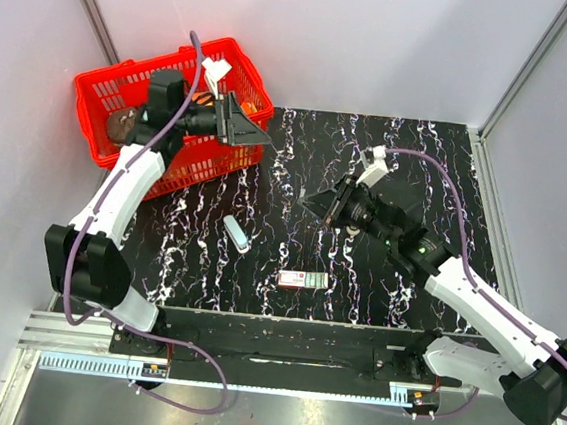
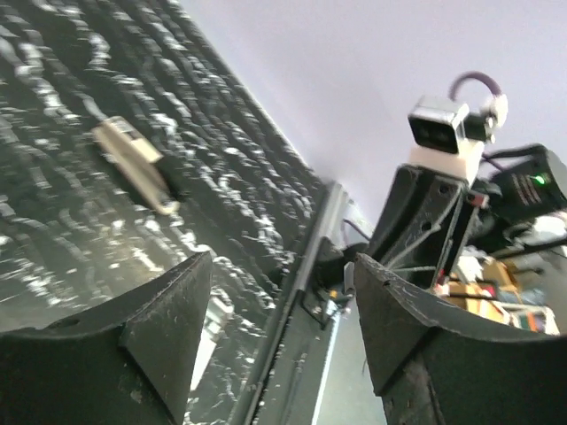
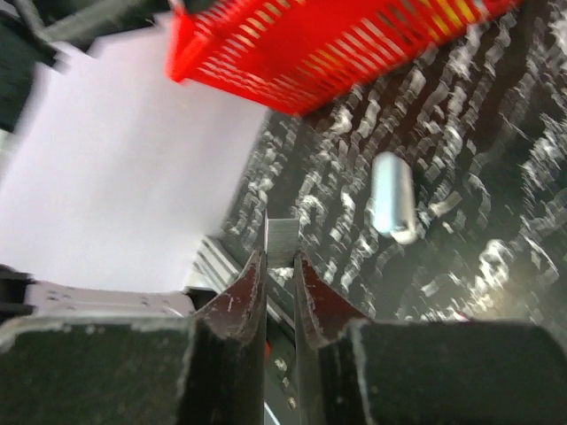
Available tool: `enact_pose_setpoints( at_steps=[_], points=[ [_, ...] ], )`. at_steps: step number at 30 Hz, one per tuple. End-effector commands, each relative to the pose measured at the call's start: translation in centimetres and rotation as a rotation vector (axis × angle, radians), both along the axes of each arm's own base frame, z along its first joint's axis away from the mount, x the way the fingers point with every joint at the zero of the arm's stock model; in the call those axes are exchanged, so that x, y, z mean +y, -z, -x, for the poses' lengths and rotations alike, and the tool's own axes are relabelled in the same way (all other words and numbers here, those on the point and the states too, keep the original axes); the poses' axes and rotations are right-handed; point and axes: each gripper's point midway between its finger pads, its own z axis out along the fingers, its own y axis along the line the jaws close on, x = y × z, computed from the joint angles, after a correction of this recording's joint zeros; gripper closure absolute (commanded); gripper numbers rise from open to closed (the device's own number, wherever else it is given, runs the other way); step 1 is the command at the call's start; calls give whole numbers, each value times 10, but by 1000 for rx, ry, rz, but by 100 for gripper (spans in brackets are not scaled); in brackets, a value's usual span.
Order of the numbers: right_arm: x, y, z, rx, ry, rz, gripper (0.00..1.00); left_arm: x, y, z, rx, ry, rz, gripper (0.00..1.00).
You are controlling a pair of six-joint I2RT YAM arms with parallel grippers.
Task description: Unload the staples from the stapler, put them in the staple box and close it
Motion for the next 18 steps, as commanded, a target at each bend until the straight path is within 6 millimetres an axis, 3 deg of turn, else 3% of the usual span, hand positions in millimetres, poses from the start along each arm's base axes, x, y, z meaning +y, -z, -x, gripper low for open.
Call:
enact_pose_setpoints(
  at_steps=[1,5,9,18],
  points=[
    [-28,85,9,207,82,303,94,26,39,-15,-66,-96,-237,32],
    [-38,139,22,320,123,451,97,41,64,-11,-114,-124,-369,32],
    [-48,178,36,401,177,597,100,53,81,-2,-126,-145,-460,32],
    [-58,226,50,465,235,823,100,78,119,22,-129,-121,-638,32]
  ],
)
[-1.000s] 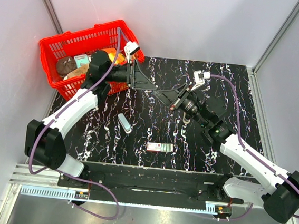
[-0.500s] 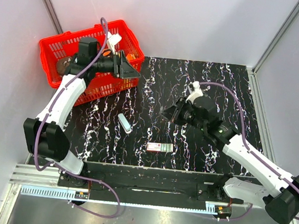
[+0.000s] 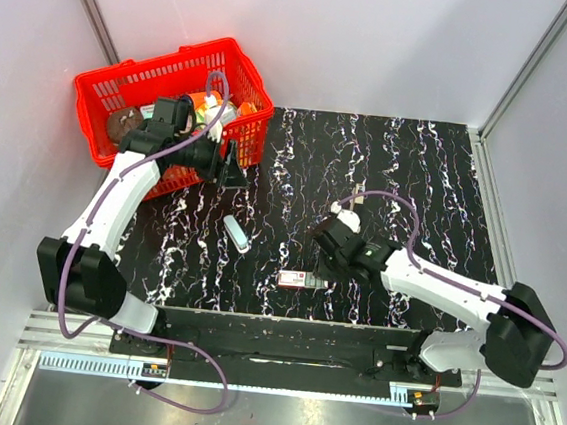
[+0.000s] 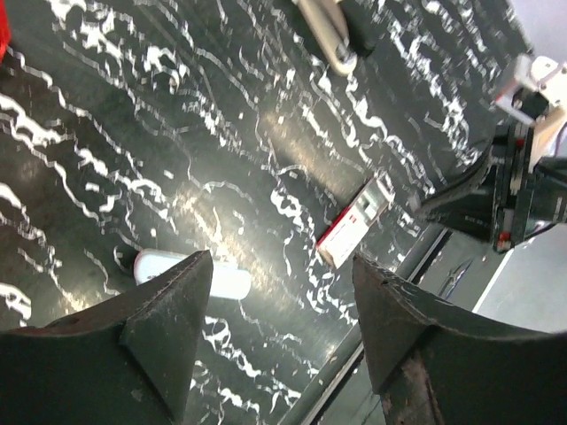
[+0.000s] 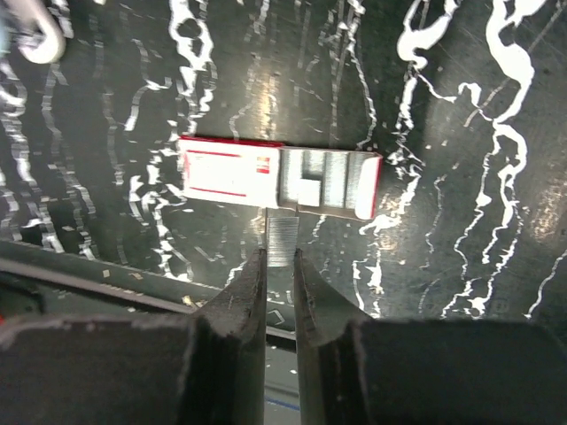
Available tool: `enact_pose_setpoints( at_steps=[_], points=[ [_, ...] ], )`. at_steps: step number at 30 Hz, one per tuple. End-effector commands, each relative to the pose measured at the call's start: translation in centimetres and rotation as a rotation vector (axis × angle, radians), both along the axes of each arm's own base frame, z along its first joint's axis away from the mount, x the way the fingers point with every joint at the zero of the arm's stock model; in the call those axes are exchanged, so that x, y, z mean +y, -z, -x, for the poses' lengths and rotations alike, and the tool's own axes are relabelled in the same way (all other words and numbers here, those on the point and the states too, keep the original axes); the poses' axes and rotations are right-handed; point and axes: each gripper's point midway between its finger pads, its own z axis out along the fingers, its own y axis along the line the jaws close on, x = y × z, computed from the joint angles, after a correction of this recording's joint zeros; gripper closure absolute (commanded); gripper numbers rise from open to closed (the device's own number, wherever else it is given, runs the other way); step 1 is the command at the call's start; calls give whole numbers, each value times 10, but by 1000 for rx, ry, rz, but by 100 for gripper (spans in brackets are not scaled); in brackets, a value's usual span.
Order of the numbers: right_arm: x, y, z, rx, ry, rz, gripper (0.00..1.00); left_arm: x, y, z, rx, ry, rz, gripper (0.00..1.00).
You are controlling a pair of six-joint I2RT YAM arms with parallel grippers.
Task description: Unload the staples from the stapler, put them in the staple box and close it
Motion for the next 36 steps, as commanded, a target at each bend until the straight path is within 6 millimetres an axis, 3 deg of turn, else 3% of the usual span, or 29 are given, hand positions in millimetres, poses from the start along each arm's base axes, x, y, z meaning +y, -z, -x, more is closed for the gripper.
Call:
enact_pose_setpoints(
  at_steps=[1,9,36],
  points=[
    [-11,14,-4,-5,56,116,100,16,11,18,-48,15,-104,32],
    [-13,42,3,66,21,190,100,19,15,27,-51,13,-117,32],
    [-3,65,-12,61,-8,259,95,14,20,33,-41,34,-120,33]
  ],
)
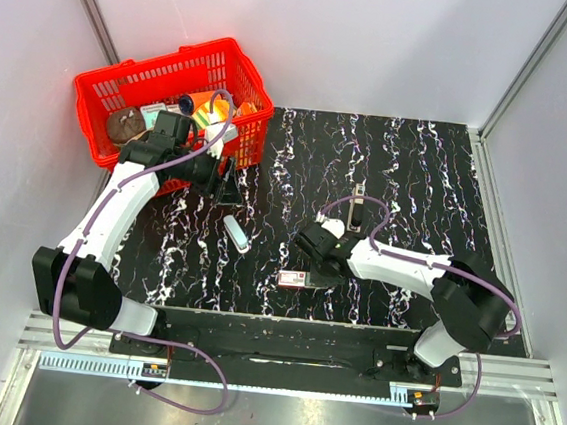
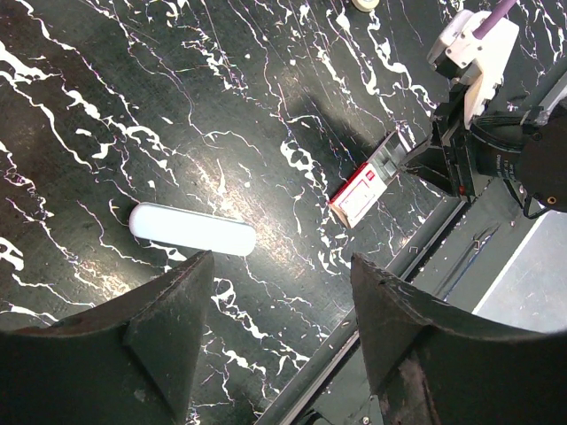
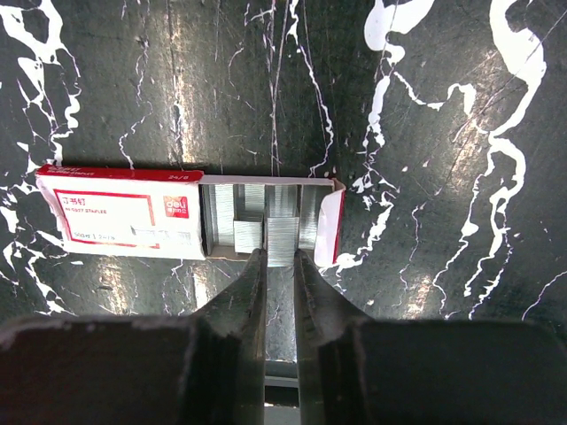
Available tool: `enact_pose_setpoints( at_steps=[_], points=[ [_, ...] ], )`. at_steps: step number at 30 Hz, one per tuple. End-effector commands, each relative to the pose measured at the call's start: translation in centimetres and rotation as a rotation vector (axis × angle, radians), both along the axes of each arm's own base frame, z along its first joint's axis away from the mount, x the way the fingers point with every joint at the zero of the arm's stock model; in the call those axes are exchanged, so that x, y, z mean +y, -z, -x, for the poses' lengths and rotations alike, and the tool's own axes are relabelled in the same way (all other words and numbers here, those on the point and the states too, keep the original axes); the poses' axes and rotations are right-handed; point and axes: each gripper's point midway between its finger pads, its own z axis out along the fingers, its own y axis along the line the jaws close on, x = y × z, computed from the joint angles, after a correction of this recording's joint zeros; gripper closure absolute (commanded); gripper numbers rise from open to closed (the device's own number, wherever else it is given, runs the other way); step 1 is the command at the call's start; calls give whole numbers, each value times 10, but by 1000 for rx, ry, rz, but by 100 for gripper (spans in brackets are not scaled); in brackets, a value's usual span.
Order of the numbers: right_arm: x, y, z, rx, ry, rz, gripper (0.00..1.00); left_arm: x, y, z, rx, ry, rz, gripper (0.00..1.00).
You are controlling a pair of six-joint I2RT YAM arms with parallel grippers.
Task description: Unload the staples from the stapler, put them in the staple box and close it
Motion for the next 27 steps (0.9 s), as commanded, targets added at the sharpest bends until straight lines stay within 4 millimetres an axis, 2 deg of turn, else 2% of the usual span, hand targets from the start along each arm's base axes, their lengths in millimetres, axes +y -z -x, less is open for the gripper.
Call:
enact_pose_setpoints(
  at_steps=[1,27],
  points=[
    [8,-11,-15,-65,10,-12,94,0,-12,-2,-74,10,0,33],
    [-1,-15,-4,-43,24,-16,84,-2,-18,2,-90,12,0,34]
  ],
)
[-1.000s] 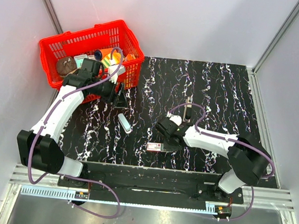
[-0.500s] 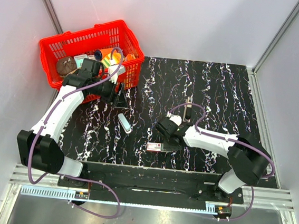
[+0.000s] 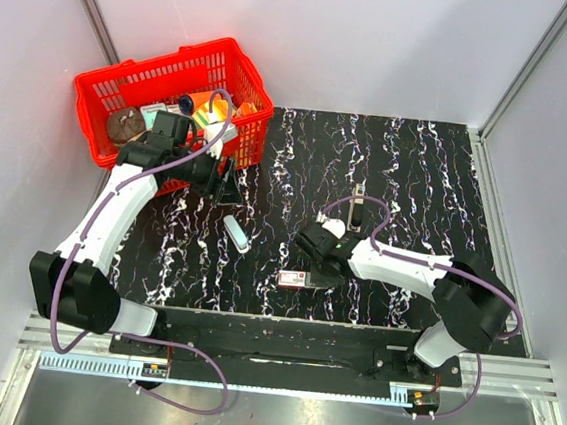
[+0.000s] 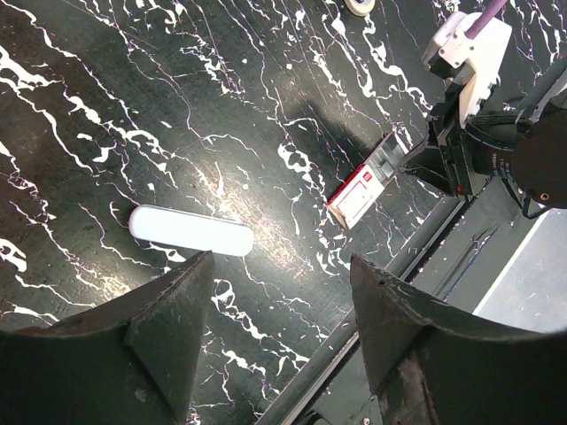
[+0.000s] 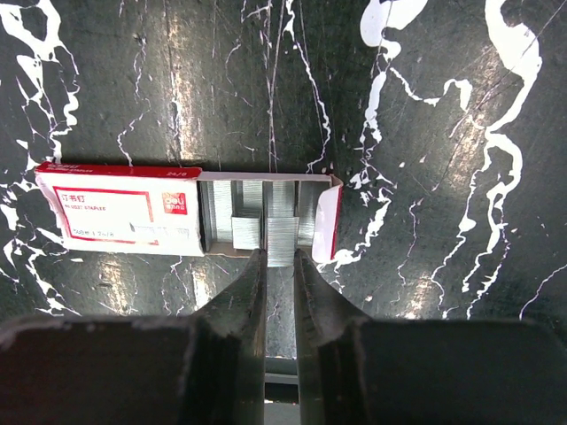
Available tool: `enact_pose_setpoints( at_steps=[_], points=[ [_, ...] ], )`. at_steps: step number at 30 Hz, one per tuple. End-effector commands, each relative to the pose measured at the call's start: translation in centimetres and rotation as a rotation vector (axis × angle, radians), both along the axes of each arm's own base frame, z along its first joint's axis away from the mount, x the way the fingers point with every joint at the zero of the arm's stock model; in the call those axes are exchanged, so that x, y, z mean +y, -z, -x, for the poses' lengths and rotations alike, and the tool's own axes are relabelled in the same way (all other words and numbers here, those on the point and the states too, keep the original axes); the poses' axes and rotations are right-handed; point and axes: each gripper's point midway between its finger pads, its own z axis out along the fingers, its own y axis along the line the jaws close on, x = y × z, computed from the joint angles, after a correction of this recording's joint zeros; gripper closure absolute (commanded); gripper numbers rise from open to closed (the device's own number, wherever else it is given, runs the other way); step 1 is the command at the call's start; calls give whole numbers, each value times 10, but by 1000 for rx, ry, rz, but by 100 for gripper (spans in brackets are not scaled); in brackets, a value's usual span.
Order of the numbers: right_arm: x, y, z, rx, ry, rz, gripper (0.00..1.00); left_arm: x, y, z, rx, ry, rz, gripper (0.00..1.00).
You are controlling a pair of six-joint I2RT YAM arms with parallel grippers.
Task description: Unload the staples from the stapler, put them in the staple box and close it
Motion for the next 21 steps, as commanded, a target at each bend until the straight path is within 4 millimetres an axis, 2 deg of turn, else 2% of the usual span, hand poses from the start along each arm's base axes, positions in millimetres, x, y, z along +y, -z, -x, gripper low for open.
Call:
enact_pose_setpoints(
  at_steps=[1,21],
  points=[
    [0,-13,-5,-43,21,-15,84,0,-12,-1,-70,5,-3,34],
    [5,-8,-3,-14,-1,-11,69,-2,-14,0,-71,13,-11,33]
  ],
)
